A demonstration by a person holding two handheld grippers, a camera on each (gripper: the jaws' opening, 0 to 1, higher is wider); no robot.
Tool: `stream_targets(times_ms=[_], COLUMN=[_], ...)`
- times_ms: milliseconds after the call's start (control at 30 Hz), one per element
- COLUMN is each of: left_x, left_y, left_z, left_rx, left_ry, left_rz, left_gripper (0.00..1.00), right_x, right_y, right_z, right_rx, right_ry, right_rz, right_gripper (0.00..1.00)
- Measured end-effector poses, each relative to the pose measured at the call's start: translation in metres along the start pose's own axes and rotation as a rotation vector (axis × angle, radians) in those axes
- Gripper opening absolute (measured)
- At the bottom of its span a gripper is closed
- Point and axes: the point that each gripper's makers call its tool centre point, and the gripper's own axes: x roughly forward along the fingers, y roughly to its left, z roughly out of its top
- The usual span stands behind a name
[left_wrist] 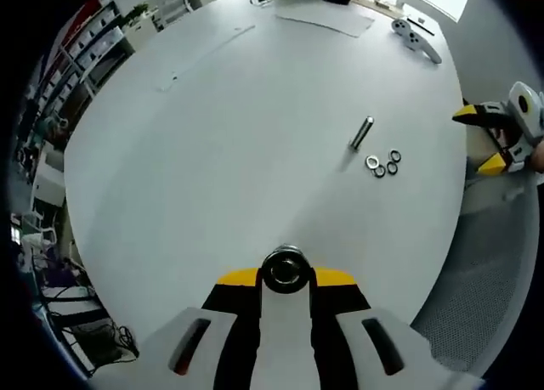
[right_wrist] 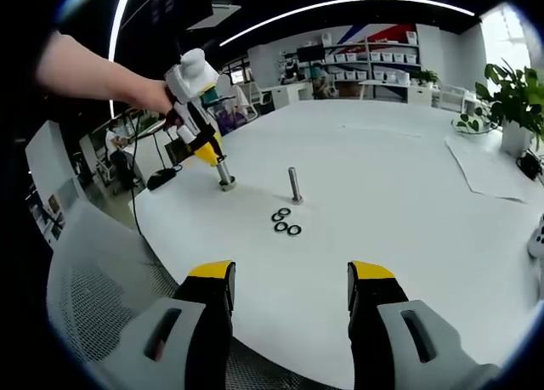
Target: Place the washer onto the threaded stud by aligning its center hole with the stud, sliding it down to the base, and recovering from edge contact or off-axis alignment until the washer reaches the visible bottom stop.
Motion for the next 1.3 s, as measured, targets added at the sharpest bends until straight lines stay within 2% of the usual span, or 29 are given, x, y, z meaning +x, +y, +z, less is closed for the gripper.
stream_targets(times_ms=[467,800,1300], left_x=[0.025,0.034,0.041], left_y=[0.0,-0.001,-0.001], left_z=[-0.007,-0.011,-0.012], left_rx=[0.016,0.017,-0.003], left_ry=[0.05,0.07,0.062], left_rz=[-0.005,-0.006,-0.006], left_gripper=[0.19,0.19,0.19], right_x=[0.0,0.0,0.002], right_y=[-0.001,-0.001,0.002], right_z=[-0.001,-0.001,-0.004], right_rx=[0.003,0.001,-0.009], right_ry=[0.006,0.008,0.026], right_rz=[-0.004,-0.004,0.005], right_gripper=[0.56,0.56,0.56])
